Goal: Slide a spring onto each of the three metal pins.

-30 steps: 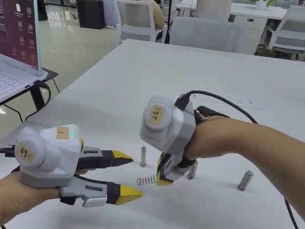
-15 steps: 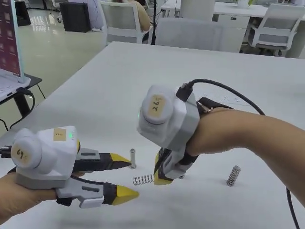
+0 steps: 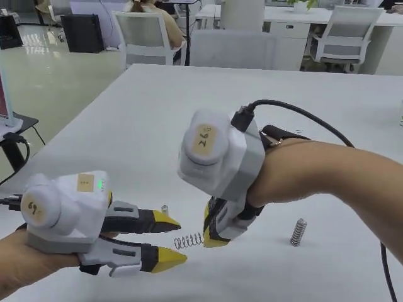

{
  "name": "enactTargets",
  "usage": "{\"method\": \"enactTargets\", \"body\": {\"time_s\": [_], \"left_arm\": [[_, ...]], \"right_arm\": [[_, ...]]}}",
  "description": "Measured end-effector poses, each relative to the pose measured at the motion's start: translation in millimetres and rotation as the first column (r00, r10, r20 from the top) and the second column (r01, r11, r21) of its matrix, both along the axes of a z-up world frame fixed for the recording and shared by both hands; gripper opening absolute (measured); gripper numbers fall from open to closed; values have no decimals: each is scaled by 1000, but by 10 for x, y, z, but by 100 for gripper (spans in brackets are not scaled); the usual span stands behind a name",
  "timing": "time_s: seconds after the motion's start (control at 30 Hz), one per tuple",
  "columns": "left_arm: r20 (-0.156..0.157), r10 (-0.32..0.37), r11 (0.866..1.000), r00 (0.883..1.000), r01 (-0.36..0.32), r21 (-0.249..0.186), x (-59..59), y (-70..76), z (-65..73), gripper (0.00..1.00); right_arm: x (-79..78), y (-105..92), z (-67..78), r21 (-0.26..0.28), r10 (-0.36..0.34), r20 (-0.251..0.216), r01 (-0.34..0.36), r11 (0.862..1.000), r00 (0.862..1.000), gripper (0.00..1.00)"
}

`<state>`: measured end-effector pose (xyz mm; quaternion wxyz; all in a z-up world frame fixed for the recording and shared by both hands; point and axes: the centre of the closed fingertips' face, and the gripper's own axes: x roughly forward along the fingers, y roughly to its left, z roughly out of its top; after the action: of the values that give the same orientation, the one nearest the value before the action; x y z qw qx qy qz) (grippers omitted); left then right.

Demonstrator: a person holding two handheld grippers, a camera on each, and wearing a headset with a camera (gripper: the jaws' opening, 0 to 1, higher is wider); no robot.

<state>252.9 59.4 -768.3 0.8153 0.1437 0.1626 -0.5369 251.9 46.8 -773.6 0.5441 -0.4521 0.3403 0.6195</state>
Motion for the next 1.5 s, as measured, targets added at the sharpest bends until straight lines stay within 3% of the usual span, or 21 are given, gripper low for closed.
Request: {"method": "enactTargets", "body": {"time_s": [0.27, 0.7, 0.9, 1.5], "left_arm": [[18, -41, 999, 999, 40, 11, 10, -111, -3, 17], [60, -71, 997, 996, 69, 40, -7, -138, -17, 3], [68, -76, 996, 995, 73, 47, -24, -162, -16, 3], [68, -78, 996, 995, 75, 42, -39, -183, -15, 2]], "right_arm": [[2, -71, 39, -10, -8, 6, 8, 1000, 1000, 8], [-29, -87, 49, -23, -2, 7, 2, 1000, 1000, 8], [-35, -76, 70, -24, 4, 13, -4, 1000, 1000, 8], [-117, 111, 273, 45, 47, 37, -48, 998, 998, 8]]}}
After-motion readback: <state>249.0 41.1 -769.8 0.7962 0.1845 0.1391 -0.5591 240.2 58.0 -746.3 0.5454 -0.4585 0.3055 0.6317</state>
